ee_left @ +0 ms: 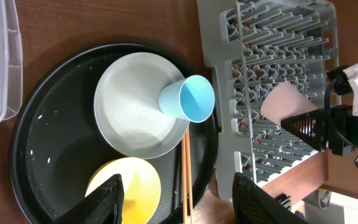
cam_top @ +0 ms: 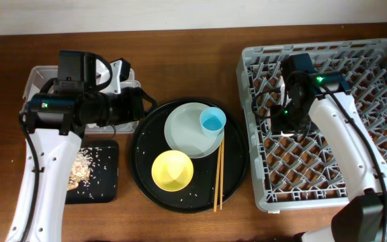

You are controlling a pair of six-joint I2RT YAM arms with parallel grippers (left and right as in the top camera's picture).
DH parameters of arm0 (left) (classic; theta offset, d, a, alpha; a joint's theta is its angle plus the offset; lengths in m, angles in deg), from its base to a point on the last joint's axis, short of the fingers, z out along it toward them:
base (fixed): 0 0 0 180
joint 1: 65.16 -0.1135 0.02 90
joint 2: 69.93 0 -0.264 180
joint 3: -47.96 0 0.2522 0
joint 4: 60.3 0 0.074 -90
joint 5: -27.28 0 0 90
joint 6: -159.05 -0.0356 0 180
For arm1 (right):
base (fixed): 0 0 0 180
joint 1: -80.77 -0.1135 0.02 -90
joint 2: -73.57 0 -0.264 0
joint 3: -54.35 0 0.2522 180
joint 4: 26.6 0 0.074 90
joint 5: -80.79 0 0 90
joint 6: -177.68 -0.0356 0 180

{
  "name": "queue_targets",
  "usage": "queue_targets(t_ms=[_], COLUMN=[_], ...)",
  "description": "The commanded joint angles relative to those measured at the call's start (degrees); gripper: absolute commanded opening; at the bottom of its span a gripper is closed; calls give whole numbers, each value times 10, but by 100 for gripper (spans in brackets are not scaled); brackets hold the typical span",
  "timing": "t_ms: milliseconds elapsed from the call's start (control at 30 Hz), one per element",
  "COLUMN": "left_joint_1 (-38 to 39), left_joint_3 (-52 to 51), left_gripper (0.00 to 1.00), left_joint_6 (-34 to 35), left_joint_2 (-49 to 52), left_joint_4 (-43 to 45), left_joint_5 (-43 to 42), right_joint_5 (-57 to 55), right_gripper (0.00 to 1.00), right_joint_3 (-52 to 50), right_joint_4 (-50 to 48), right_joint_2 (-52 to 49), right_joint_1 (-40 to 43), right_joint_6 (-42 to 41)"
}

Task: Sort waste into correct bins and load items into the dishwasher rack
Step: 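Lower the pink cup upside down into the dish rack with the right gripper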

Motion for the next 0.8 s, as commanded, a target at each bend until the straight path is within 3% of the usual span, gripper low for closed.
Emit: queue_targets(t_ms=[0, 300, 767], left_joint_1=[-2, -2, -2], left_joint_3=[1, 1, 1], left_gripper=[55, 55, 55], left_joint_6=[-3, -3, -3], left_joint_2=[-1, -1, -1], left_joint_4=[-3, -5, -14], left_joint_5=[5, 5, 6], right_joint_5=[-7, -10, -12], right_gripper=[38, 38, 38], right_joint_3=[-6, -24, -22], right_joint_4=[-1, -78, -81], right_joint_2=[-2, -2, -1], right_joint_1=[-2, -2, -2], right_joint_6=[-7, -4, 7])
